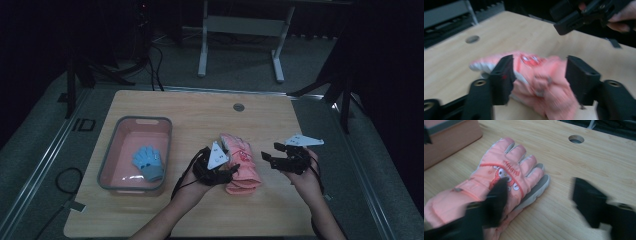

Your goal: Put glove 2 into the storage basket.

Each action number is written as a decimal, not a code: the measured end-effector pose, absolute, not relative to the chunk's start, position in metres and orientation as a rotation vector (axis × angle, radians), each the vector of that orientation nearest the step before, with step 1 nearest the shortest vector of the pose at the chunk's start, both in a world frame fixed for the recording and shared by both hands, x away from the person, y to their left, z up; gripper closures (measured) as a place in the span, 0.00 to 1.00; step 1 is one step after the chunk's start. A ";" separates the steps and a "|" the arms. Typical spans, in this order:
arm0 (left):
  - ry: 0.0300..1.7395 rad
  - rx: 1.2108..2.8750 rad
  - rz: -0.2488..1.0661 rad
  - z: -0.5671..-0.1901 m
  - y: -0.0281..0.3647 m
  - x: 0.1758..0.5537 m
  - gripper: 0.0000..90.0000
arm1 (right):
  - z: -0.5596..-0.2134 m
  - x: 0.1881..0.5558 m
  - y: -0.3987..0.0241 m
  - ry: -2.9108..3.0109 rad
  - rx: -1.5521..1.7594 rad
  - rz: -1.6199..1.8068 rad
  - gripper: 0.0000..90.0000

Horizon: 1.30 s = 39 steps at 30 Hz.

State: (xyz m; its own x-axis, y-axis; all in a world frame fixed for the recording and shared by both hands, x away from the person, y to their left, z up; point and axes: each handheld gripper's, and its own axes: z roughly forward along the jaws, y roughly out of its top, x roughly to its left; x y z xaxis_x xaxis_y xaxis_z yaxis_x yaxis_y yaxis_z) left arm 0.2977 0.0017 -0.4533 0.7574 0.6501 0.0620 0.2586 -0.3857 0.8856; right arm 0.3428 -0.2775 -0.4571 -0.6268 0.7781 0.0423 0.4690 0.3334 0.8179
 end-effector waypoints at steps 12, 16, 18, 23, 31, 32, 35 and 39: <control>0.717 2.112 0.433 -0.472 -0.037 0.338 0.87 | -0.468 0.358 -0.256 2.342 1.040 1.205 0.89; 0.772 2.182 0.402 -0.488 -0.043 0.346 0.94 | -0.480 0.362 -0.247 2.367 1.062 1.226 0.83; 0.791 2.192 0.389 -0.494 -0.039 0.347 0.95 | -0.485 0.362 -0.244 2.379 1.071 1.240 0.78; 0.784 2.204 0.402 -0.499 -0.036 0.345 0.96 | -0.502 0.363 -0.238 2.398 1.145 1.203 0.64; 0.842 2.130 0.336 -0.485 -0.022 0.339 0.57 | -0.521 0.374 -0.239 2.460 1.326 1.160 0.48; 0.871 2.135 0.351 -0.482 -0.020 0.340 0.48 | -0.523 0.376 -0.237 2.467 1.332 1.136 0.48; 0.952 2.121 0.324 -0.483 -0.010 0.347 0.34 | -0.528 0.380 -0.239 2.464 1.369 1.122 0.47; 1.062 2.083 0.189 -0.499 -0.001 0.363 0.31 | -0.537 0.385 -0.244 2.482 1.463 1.176 0.46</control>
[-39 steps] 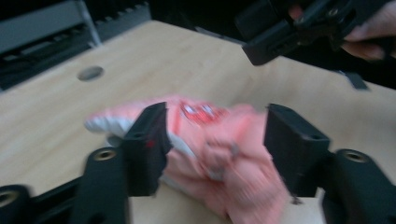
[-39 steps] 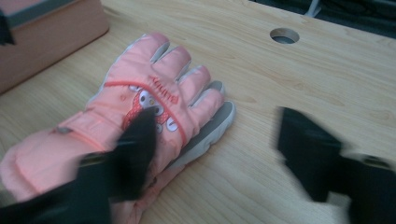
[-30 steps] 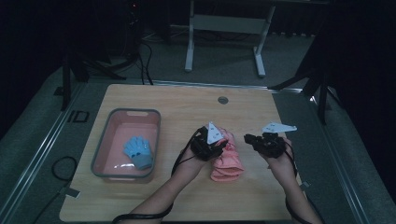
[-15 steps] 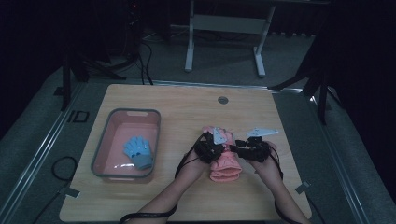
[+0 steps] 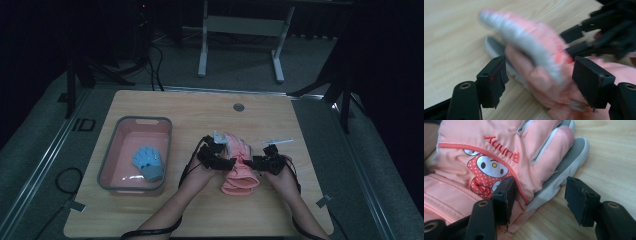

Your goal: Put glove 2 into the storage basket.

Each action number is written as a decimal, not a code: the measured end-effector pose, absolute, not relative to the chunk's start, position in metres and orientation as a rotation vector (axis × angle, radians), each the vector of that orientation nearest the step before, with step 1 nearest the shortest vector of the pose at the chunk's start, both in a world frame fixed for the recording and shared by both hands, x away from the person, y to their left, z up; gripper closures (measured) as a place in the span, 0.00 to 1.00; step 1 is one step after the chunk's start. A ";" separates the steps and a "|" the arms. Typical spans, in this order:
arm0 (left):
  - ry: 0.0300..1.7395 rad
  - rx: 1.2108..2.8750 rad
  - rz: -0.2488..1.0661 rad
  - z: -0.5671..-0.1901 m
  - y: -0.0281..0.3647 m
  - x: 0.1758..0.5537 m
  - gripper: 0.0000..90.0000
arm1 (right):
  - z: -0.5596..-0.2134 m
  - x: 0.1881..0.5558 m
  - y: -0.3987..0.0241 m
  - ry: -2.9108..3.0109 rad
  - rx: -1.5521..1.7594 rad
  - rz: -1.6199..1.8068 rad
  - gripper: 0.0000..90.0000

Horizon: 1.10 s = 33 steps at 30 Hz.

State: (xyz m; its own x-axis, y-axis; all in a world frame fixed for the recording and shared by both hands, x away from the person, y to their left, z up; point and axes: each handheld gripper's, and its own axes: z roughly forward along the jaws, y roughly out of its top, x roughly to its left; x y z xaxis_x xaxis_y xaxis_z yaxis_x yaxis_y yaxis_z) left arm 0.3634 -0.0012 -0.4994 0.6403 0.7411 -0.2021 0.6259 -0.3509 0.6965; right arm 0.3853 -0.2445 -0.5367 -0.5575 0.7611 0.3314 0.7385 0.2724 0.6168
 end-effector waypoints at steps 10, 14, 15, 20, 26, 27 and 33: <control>1.156 1.985 -0.166 -0.540 0.003 0.386 0.37 | -0.542 0.394 -0.246 2.585 1.506 1.196 0.64; 1.147 1.946 -0.243 -0.546 0.006 0.388 0.50 | -0.544 0.393 -0.246 2.580 1.509 1.221 0.72; 1.147 1.935 -0.261 -0.547 0.007 0.389 0.52 | -0.544 0.392 -0.245 2.575 1.503 1.229 0.73; 1.099 1.968 -0.194 -0.542 0.006 0.385 0.72 | -0.540 0.385 -0.238 2.531 1.445 1.199 0.85; 1.071 2.022 -0.135 -0.526 0.003 0.381 0.76 | -0.531 0.375 -0.230 2.479 1.367 1.150 0.88; 1.072 2.026 -0.130 -0.524 0.003 0.380 0.76 | -0.529 0.374 -0.229 2.473 1.354 1.148 0.88; 1.047 2.058 -0.063 -0.500 0.005 0.375 0.76 | -0.512 0.371 -0.220 2.447 1.291 1.125 0.89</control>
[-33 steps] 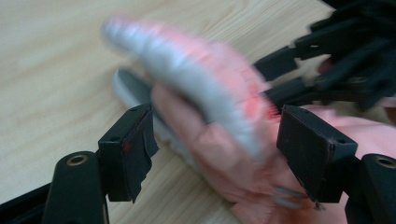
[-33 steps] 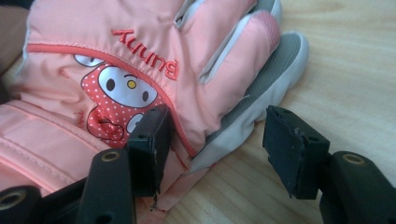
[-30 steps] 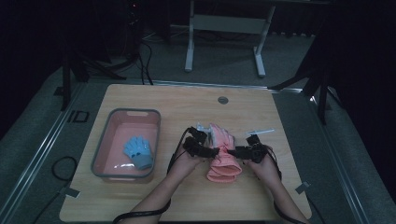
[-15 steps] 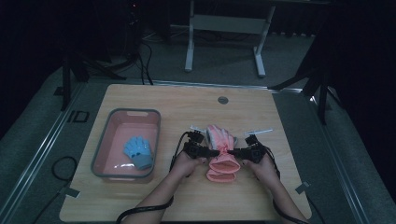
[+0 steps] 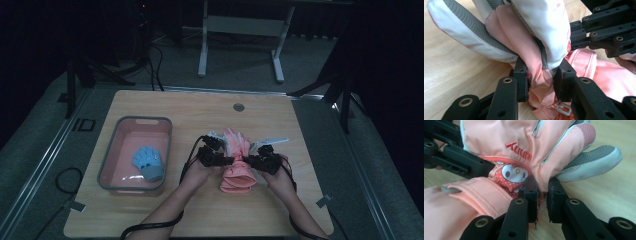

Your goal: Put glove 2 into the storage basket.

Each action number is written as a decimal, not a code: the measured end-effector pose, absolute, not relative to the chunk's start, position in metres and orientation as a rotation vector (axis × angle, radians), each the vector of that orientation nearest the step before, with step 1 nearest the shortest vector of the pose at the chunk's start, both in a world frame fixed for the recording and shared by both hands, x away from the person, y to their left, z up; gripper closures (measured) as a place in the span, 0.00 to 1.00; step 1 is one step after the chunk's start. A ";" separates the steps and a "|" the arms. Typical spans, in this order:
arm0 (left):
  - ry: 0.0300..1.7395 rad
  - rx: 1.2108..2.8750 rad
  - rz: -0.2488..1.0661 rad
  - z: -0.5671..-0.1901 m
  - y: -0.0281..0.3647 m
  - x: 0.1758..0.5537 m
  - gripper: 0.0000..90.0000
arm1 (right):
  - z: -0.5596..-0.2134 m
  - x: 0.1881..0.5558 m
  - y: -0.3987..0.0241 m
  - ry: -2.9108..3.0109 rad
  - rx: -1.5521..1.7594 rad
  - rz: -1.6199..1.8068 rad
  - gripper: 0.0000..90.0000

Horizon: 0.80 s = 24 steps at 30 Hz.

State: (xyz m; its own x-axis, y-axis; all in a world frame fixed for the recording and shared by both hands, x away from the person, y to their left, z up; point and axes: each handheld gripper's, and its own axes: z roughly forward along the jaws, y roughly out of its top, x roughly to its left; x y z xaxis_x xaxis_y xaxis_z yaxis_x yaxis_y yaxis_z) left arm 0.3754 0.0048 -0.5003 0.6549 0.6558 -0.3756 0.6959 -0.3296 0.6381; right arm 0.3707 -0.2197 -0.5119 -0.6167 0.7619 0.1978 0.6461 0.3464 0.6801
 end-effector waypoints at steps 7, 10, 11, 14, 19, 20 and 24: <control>1.017 2.068 -0.002 -0.472 0.016 0.369 0.76 | -0.487 0.369 -0.211 2.436 1.263 1.183 0.89; 1.008 2.063 0.014 -0.461 0.024 0.367 0.76 | -0.477 0.368 -0.205 2.430 1.240 1.188 0.89; 1.008 2.058 0.015 -0.459 0.026 0.367 0.76 | -0.473 0.368 -0.202 2.428 1.242 1.191 0.89; 1.002 2.059 0.026 -0.450 0.036 0.367 0.76 | -0.465 0.369 -0.195 2.425 1.225 1.199 0.89; 0.991 2.055 0.039 -0.438 0.054 0.365 0.76 | -0.453 0.369 -0.179 2.429 1.194 1.220 0.89; 0.989 2.056 0.041 -0.436 0.057 0.365 0.76 | -0.450 0.370 -0.175 2.434 1.183 1.224 0.89; 0.990 2.050 0.058 -0.427 0.073 0.363 0.76 | -0.441 0.371 -0.161 2.442 1.155 1.232 0.89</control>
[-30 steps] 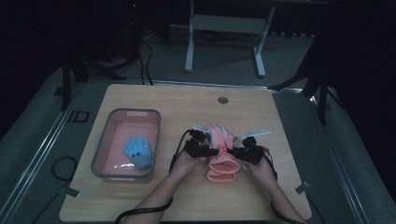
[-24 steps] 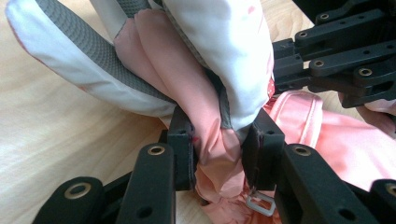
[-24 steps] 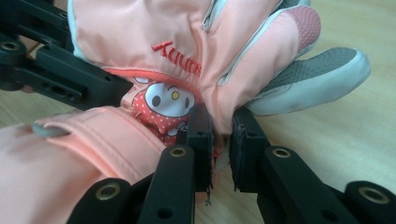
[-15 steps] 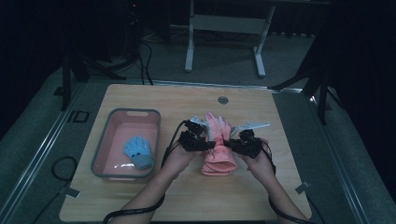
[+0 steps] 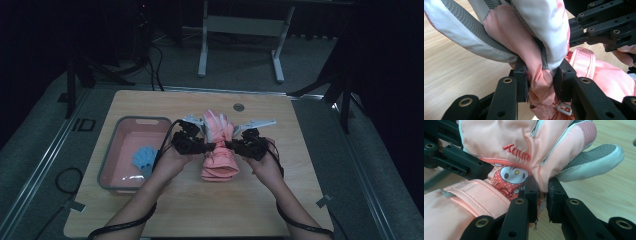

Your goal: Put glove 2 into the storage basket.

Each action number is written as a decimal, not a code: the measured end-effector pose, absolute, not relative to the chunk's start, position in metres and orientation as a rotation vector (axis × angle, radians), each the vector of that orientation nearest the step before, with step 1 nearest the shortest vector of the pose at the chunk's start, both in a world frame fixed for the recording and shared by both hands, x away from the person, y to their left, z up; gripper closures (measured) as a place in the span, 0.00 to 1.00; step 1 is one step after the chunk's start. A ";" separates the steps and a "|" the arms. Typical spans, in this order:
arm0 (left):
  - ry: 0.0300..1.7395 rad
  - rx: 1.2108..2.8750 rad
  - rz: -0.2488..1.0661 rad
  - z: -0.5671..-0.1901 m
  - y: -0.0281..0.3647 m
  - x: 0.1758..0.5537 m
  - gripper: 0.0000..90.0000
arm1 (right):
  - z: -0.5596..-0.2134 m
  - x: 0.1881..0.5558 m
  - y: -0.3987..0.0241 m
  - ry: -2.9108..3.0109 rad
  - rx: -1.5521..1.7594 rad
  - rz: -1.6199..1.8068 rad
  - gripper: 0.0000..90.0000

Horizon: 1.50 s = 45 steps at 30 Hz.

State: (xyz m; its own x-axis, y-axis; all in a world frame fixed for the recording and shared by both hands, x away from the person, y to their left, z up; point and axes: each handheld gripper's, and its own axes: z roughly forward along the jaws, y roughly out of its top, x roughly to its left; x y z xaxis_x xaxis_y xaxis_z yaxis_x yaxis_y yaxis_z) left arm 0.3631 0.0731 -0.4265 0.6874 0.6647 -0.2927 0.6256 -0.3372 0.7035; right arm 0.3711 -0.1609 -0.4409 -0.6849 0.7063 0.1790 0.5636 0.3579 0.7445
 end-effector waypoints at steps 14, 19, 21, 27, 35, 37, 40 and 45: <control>1.055 2.025 0.144 -0.391 0.142 0.359 0.76 | -0.409 0.385 -0.091 2.472 1.068 1.287 0.89; 1.079 2.012 0.184 -0.379 0.172 0.352 0.76 | -0.399 0.388 -0.062 2.493 1.021 1.310 0.89; 1.095 2.004 0.194 -0.377 0.182 0.349 0.76 | -0.396 0.388 -0.049 2.503 1.005 1.315 0.89; 1.139 1.977 0.220 -0.374 0.211 0.342 0.76 | -0.391 0.390 -0.016 2.535 0.961 1.319 0.89; 1.220 1.932 0.241 -0.389 0.258 0.332 0.76 | -0.400 0.395 0.037 2.604 0.909 1.305 0.89; 1.235 1.924 0.241 -0.394 0.265 0.331 0.76 | -0.405 0.396 0.046 2.613 0.900 1.299 0.89; 1.255 1.914 0.230 -0.404 0.273 0.333 0.76 | -0.413 0.399 0.056 2.621 0.897 1.291 0.89; 1.292 1.889 0.183 -0.430 0.279 0.338 0.76 | -0.433 0.401 0.065 2.632 0.901 1.232 0.89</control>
State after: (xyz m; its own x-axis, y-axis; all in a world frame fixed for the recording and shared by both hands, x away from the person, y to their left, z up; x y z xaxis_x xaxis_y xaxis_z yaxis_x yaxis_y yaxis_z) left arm 0.3378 0.2787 -0.4300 0.4629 0.8297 -0.3121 0.7106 -0.1369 0.6901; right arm 0.4014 0.0653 -0.4327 -0.8203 0.5509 0.1536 0.4709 0.4981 0.7281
